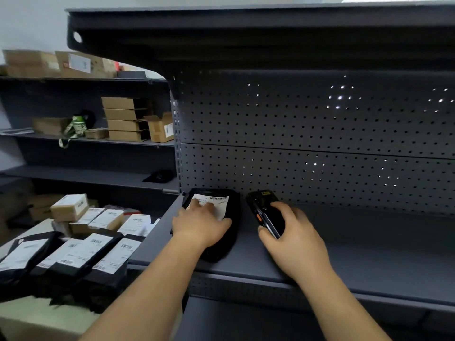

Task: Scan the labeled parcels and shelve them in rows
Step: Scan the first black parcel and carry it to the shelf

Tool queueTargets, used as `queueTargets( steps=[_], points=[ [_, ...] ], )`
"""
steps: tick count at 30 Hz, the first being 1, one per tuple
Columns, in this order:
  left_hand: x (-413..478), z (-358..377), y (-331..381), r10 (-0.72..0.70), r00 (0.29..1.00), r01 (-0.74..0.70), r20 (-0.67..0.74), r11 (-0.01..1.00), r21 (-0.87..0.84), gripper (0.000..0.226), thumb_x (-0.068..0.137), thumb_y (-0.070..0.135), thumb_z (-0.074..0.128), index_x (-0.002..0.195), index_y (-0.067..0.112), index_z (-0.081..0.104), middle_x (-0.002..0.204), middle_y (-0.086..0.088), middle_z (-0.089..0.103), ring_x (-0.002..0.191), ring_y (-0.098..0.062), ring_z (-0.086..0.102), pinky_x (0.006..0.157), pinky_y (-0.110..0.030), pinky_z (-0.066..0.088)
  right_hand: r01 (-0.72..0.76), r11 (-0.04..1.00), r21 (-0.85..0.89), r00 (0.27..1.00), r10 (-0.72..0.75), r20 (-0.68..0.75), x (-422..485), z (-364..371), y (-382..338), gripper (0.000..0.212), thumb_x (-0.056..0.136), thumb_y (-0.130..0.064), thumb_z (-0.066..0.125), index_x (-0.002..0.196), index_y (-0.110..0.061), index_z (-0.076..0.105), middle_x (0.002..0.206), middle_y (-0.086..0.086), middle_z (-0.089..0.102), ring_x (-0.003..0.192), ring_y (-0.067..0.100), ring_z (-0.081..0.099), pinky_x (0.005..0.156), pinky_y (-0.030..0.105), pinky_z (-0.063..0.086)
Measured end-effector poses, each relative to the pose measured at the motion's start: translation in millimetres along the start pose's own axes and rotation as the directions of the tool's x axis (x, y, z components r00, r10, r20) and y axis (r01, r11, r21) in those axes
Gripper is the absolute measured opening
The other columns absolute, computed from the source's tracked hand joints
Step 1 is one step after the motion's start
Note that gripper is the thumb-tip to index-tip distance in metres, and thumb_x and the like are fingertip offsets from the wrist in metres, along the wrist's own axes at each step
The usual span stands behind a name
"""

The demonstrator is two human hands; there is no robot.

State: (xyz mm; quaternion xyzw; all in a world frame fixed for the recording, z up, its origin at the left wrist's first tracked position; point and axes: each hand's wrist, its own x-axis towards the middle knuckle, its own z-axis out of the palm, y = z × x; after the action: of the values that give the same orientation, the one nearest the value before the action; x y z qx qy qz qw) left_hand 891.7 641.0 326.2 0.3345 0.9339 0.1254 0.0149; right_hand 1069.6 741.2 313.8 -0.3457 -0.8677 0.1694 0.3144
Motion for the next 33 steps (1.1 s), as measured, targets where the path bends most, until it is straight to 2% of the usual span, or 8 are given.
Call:
queueTargets(
  steps=[6,14,18,23,29,33],
  points=[
    [17.4,6.8,0.2,0.045,0.999,-0.045,-0.002,0.999,-0.012,0.069,0.086,0.067,0.039,0.143,0.029,0.04,0.146,-0.005,0.035,0.129,-0.037,0.038,0.101,-0.044,0.035,-0.035,0.999,-0.003,0.999,0.035,-0.01,1.3,4.7,-5.2,0.059,0.082,-0.051,0.06,0.137,-0.041,0.041,0.129,-0.004,0.051,0.112,0.022,0.054,0.082,0.036,0.05],
    [28.4,11.2,3.3,0.06,0.998,-0.06,-0.018,0.998,0.006,0.076,0.085,0.073,0.035,0.147,0.029,0.035,0.151,-0.008,0.03,0.131,-0.038,0.035,0.102,-0.044,0.034,-0.073,0.996,-0.05,0.997,0.072,-0.031,-9.3,-1.7,-17.8,0.056,0.081,-0.05,0.06,0.134,-0.041,0.043,0.121,-0.001,0.053,0.105,0.024,0.056,0.077,0.035,0.049],
    [8.0,-0.2,-5.0,0.114,0.98,-0.133,-0.161,0.985,-0.109,0.076,0.087,0.074,0.036,0.148,0.029,0.036,0.155,-0.005,0.028,0.136,-0.035,0.03,0.106,-0.044,0.033,-0.061,0.998,-0.031,0.997,0.059,-0.04,-26.9,-9.3,-23.4,0.056,0.081,-0.049,0.06,0.134,-0.041,0.043,0.119,-0.001,0.052,0.103,0.022,0.054,0.074,0.031,0.043],
    [-36.5,-13.4,-33.5,0.265,0.879,-0.337,-0.396,0.933,-0.126,0.063,0.09,0.062,0.046,0.142,0.026,0.047,0.145,0.002,0.044,0.132,-0.024,0.037,0.104,-0.038,0.036,0.004,0.999,0.037,0.999,-0.003,-0.036,-50.2,-15.4,-35.7,0.057,0.084,-0.051,0.059,0.136,-0.042,0.037,0.123,-0.002,0.048,0.109,0.021,0.051,0.083,0.033,0.044],
    [-90.2,-26.2,-111.3,0.316,0.84,-0.409,-0.441,0.902,-0.134,0.064,0.088,0.063,0.045,0.14,0.026,0.049,0.141,0.008,0.046,0.132,-0.014,0.037,0.109,-0.039,0.037,0.124,0.984,0.132,0.992,-0.122,-0.023,-77.2,1.3,-87.8,0.056,0.085,-0.05,0.06,0.136,-0.04,0.038,0.125,-0.002,0.051,0.114,0.021,0.05,0.091,0.035,0.045],
    [-110.0,-39.1,-178.6,0.255,0.83,-0.372,-0.496,0.916,-0.151,0.058,0.093,0.055,0.053,0.142,0.026,0.047,0.142,0.009,0.045,0.133,-0.009,0.034,0.11,-0.03,0.032,0.208,0.967,0.145,0.977,-0.212,0.01,-94.3,31.4,-144.0,0.058,0.085,-0.05,0.06,0.137,-0.04,0.039,0.128,-0.003,0.05,0.114,0.022,0.05,0.09,0.035,0.046]
  ],
)
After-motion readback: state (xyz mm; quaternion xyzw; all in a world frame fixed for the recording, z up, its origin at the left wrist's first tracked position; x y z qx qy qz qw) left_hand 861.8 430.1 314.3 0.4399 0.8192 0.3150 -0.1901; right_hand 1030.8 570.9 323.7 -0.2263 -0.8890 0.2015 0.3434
